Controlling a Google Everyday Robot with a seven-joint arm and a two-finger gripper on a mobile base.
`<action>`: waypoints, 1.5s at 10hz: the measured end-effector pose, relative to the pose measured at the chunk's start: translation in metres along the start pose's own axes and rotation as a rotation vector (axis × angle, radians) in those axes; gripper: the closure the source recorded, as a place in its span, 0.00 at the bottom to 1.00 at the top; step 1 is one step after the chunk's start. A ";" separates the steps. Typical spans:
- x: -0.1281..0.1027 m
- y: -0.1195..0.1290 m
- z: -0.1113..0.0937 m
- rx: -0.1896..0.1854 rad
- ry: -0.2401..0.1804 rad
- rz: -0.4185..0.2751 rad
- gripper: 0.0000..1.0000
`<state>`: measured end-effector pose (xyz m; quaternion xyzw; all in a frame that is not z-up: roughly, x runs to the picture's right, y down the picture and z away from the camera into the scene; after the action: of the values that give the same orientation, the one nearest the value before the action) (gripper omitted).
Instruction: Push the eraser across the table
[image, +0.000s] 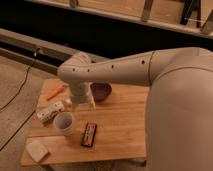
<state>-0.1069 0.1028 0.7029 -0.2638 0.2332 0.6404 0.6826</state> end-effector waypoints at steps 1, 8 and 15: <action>0.000 0.000 0.000 0.000 0.000 0.000 0.35; 0.012 -0.011 0.034 -0.026 0.026 -0.054 0.35; -0.013 -0.018 0.105 0.020 0.058 -0.116 0.65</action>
<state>-0.0914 0.1618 0.7917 -0.2887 0.2436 0.5896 0.7139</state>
